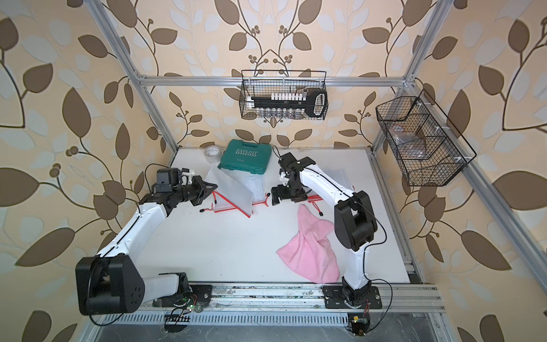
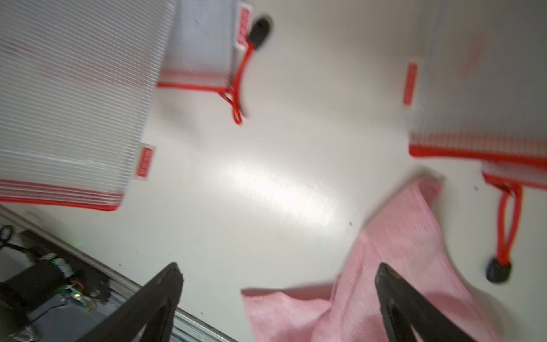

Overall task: Wipe the document bag
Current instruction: Pick up the cleaning item at the center of the board.

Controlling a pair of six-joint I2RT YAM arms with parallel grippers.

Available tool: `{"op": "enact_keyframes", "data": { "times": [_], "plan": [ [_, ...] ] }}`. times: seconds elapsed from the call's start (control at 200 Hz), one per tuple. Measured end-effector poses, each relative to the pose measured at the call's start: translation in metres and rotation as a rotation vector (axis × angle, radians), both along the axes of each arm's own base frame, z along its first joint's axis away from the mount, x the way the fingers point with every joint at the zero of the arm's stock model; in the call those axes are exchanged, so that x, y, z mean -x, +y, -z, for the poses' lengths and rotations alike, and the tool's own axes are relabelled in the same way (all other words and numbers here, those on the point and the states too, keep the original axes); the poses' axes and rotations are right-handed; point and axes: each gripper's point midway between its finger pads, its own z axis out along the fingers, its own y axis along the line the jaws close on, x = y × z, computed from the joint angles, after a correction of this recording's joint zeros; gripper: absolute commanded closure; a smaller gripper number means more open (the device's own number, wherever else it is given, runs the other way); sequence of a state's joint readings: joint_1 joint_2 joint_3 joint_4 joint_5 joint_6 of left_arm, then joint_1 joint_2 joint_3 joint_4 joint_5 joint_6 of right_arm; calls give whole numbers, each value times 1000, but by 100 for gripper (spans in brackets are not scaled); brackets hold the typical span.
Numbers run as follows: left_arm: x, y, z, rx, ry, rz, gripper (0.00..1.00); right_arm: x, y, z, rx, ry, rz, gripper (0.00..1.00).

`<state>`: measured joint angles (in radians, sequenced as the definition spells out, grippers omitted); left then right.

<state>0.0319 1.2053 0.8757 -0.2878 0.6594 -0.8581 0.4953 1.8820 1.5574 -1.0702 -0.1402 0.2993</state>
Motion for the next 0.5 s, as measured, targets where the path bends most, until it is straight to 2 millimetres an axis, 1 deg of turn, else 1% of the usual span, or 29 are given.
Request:
{"op": "enact_keyframes", "data": {
  "times": [0.085, 0.175, 0.27, 0.37, 0.405, 0.43, 0.45, 0.47, 0.49, 0.5],
  "plan": [
    [23, -24, 7, -6, 13, 45, 100, 34, -30, 16, 100, 57, 16, 2],
    [52, -48, 26, -12, 55, 101, 100, 69, -55, 31, 175, 113, 29, 2],
    [82, -65, 55, -30, 119, 145, 100, 95, -71, 48, 232, 158, 36, 2],
    [108, -76, 89, -66, 197, 177, 100, 113, -80, 70, 261, 195, 50, 3],
    [116, -78, 100, -80, 220, 186, 100, 119, -82, 78, 267, 207, 55, 7],
    [121, -79, 107, -92, 231, 189, 100, 121, -84, 82, 270, 212, 65, 12],
    [125, -80, 113, -99, 245, 193, 100, 123, -84, 86, 269, 214, 67, 19],
    [129, -79, 119, -109, 256, 192, 100, 126, -82, 88, 256, 224, 75, 29],
    [132, -80, 124, -118, 264, 194, 100, 127, -82, 88, 251, 226, 78, 40],
    [133, -80, 126, -122, 269, 196, 100, 127, -81, 88, 249, 226, 82, 47]
  ]
}}
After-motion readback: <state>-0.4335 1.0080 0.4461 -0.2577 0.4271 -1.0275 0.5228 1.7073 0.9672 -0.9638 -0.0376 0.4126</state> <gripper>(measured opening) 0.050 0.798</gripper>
